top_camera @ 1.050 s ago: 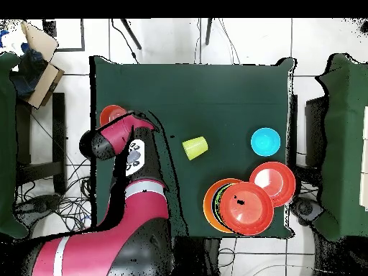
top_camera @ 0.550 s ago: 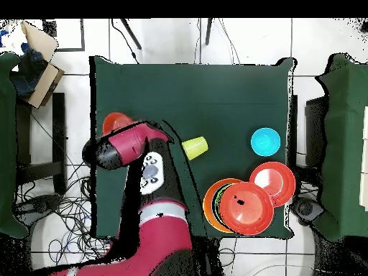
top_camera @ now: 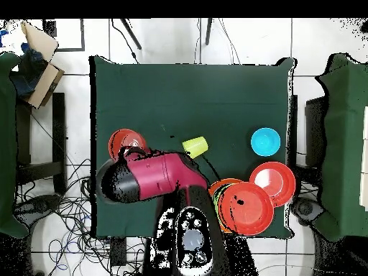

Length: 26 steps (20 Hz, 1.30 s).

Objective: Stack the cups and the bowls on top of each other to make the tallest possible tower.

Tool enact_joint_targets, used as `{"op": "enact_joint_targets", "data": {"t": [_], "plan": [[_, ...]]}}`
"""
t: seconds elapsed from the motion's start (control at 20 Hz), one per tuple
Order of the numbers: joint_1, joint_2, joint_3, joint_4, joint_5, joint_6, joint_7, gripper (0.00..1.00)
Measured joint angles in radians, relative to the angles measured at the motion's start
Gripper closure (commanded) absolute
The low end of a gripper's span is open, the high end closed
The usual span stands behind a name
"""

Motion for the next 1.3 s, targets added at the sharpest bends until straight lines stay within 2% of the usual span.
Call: {"op": "enact_joint_targets", "data": {"t": [0.2, 0.25, 0.35, 0.4, 0.55, 0.8, 1.3], "plan": [[-0.075, -0.087, 0.050, 0.080, 0.040, 0.004, 0.000, 1.00], [-0.136, -0.124, 0.092, 0.123, 0.050, 0.004, 0.000, 1.00], [-0.173, -0.138, 0.116, 0.144, 0.051, 0.004, 0.000, 1.00], [-0.221, -0.146, 0.145, 0.168, 0.050, 0.004, 0.000, 1.00], [-0.296, -0.146, 0.191, 0.198, 0.040, 0.004, 0.000, 1.00], [-0.412, -0.135, 0.266, 0.225, -0.031, 0.004, 0.000, 1.00], [-0.604, -0.096, 0.421, 0.267, -0.180, -0.003, 0.000, 1.00]]}}
